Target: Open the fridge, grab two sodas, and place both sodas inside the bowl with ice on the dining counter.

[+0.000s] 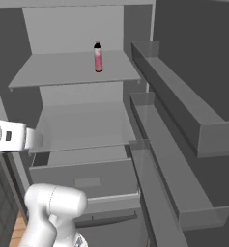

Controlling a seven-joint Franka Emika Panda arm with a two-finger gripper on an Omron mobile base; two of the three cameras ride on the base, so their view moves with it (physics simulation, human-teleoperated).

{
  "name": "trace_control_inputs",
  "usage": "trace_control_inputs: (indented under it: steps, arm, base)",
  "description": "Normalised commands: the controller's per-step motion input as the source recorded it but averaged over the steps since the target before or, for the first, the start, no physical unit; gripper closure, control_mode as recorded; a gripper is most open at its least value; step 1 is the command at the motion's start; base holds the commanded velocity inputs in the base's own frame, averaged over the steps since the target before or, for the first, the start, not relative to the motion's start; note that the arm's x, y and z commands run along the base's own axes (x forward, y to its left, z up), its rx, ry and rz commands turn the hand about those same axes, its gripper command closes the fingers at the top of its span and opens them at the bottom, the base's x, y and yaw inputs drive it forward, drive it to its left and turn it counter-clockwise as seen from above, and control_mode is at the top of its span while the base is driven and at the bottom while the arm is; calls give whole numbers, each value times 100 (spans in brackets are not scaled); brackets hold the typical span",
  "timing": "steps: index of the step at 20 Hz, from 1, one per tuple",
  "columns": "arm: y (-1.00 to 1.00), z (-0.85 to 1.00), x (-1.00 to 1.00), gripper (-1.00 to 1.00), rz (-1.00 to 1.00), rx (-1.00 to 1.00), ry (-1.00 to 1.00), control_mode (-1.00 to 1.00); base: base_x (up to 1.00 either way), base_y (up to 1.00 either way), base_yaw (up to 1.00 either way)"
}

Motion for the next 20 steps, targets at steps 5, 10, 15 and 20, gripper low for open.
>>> trace_control_inputs:
  steps: [5,10,15,20]
  arm:
    - [-26,56,11,-100,-7,-2,-32,-100]
    - [0,55,39,-100,-7,0,-28,-100]
    - [-1,42,52,-100,-5,0,-23,-100]
    - [-18,22,35,-100,0,0,-13,-100]
  base:
    - [0,0,0]
    - [0,0,0]
    - [0,0,0]
    - [0,0,0]
